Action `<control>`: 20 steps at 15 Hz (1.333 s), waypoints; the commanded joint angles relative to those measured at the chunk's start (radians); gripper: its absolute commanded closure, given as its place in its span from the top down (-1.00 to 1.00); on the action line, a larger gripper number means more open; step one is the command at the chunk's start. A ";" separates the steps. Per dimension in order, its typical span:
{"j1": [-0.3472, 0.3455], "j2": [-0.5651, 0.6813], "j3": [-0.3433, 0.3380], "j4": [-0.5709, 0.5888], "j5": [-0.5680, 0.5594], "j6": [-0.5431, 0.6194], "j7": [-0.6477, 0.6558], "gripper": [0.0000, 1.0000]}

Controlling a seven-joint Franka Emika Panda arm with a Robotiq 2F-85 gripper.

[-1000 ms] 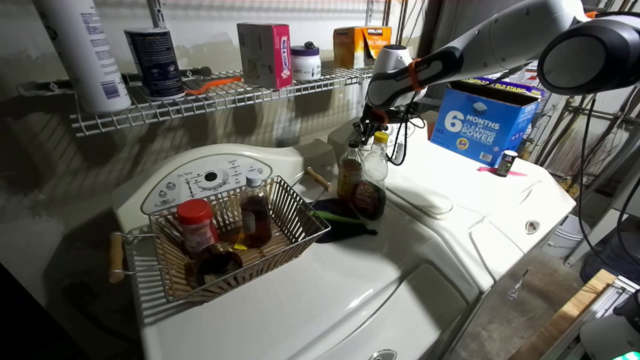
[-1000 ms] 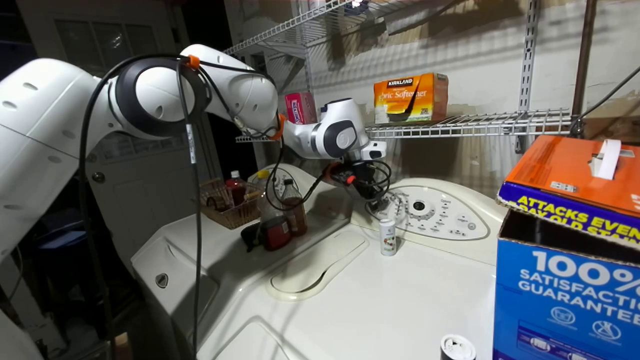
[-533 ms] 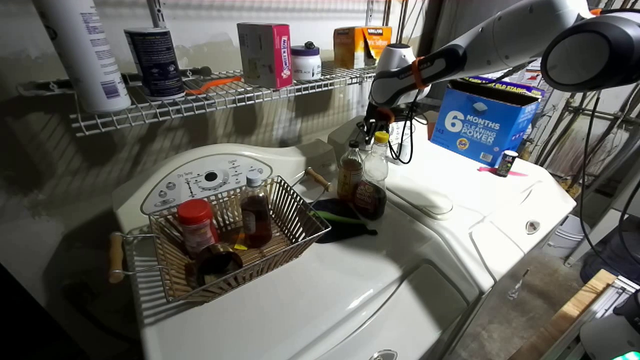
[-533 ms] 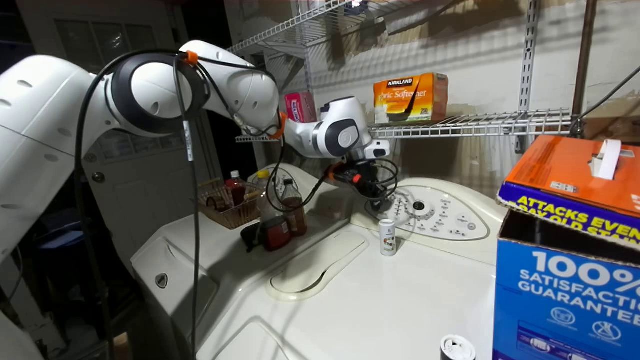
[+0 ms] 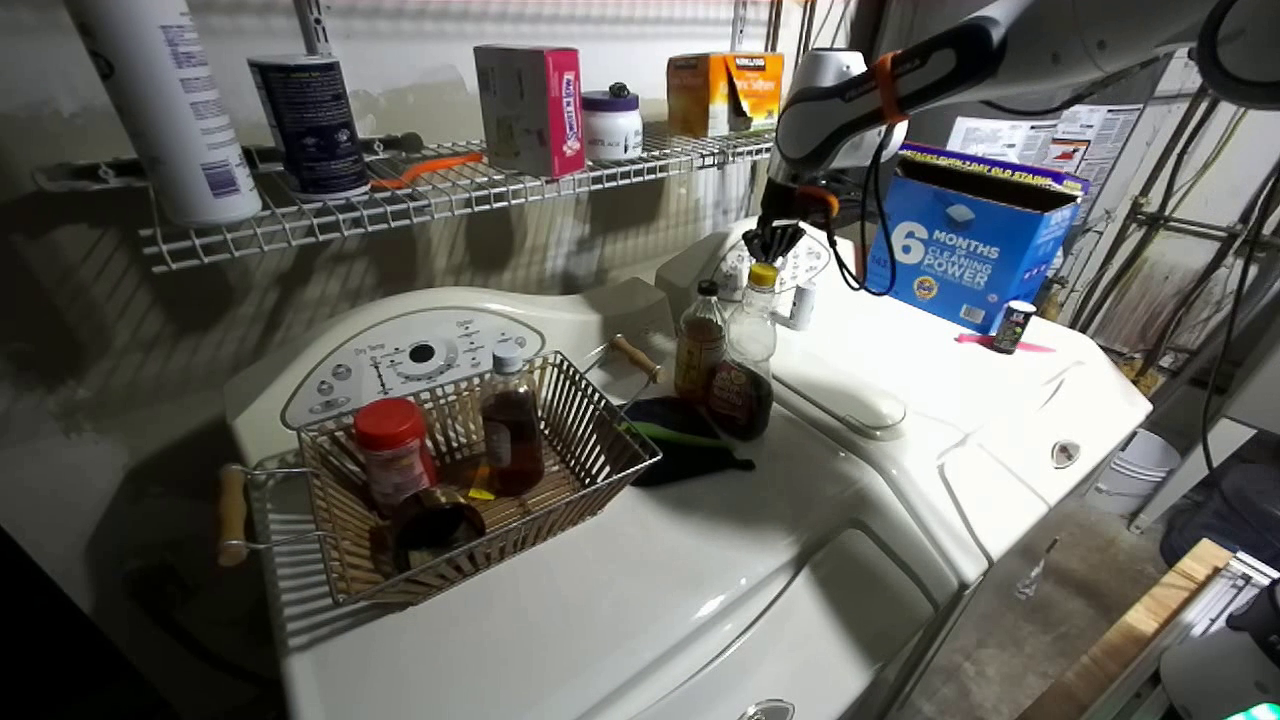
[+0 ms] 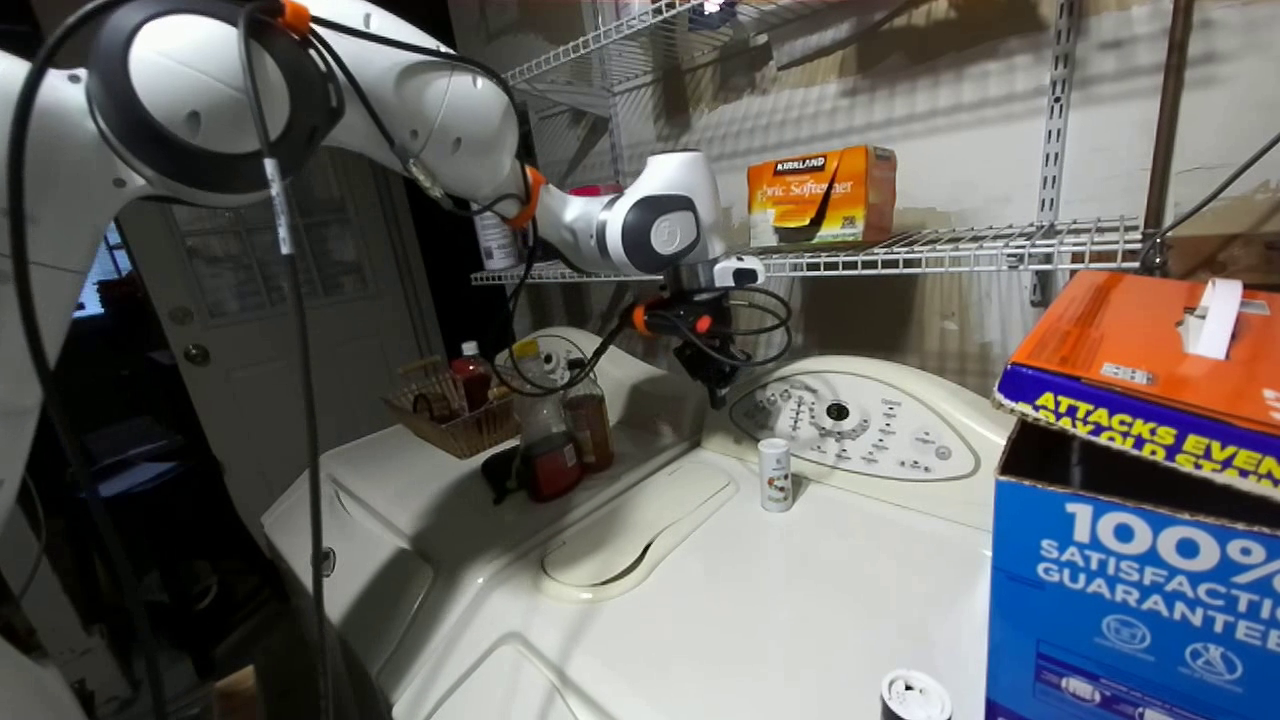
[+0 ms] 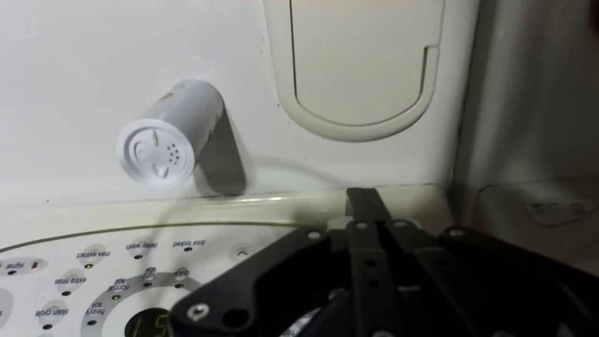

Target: Press a button on the washing machine on the right

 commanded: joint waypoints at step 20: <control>-0.135 -0.324 -0.011 -0.246 0.085 -0.260 -0.631 1.00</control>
